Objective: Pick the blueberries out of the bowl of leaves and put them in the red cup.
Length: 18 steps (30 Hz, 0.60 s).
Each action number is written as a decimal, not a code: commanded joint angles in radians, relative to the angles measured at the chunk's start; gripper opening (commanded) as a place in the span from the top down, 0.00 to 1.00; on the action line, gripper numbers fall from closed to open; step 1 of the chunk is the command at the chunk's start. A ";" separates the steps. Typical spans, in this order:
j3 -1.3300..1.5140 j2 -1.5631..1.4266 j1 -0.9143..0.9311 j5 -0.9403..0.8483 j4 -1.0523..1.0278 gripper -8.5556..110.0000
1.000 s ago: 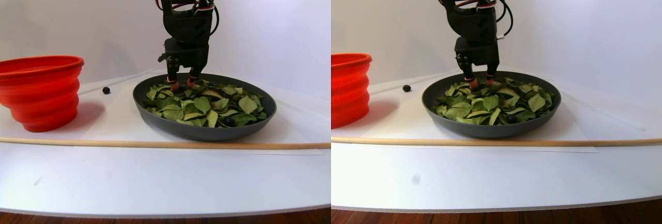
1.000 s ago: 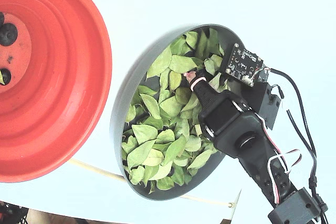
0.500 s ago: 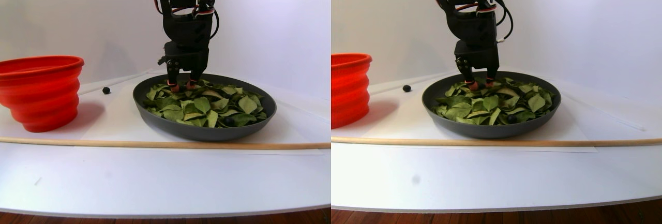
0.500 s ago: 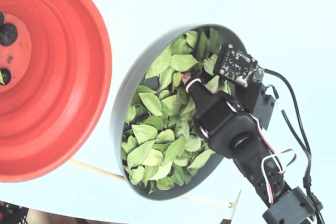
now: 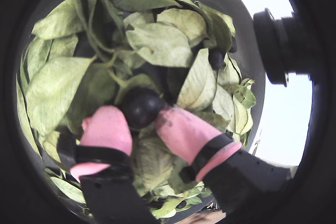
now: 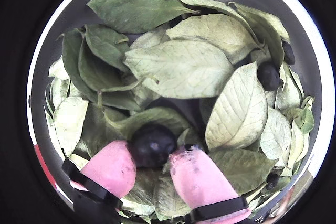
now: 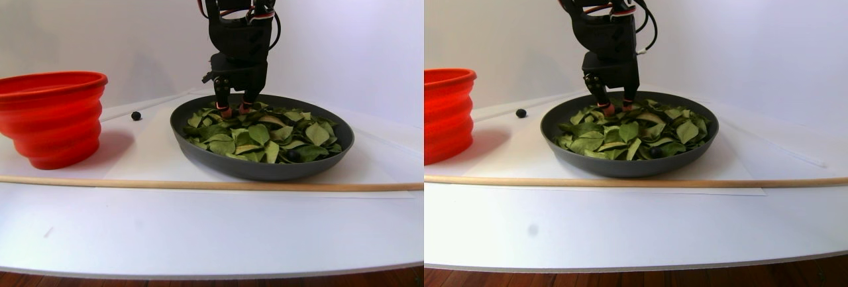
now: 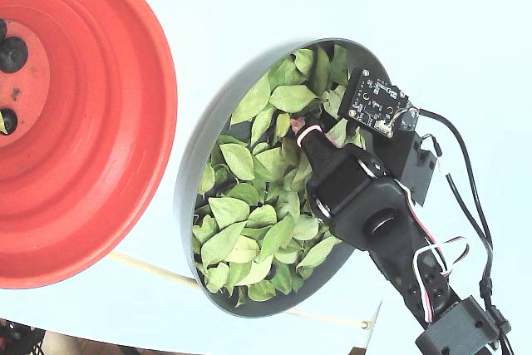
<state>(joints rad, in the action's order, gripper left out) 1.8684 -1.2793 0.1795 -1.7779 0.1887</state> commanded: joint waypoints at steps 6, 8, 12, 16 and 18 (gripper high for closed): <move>-0.025 -0.054 -0.002 0.009 0.017 0.84; -0.015 -0.067 -0.005 0.009 0.017 0.84; 0.002 -0.097 -0.009 0.012 0.017 0.84; 0.021 -0.124 -0.015 0.017 0.017 0.84; 0.029 -0.138 -0.015 0.018 0.017 0.85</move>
<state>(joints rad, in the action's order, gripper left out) 1.8975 -1.2993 0.1657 -1.7641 0.1887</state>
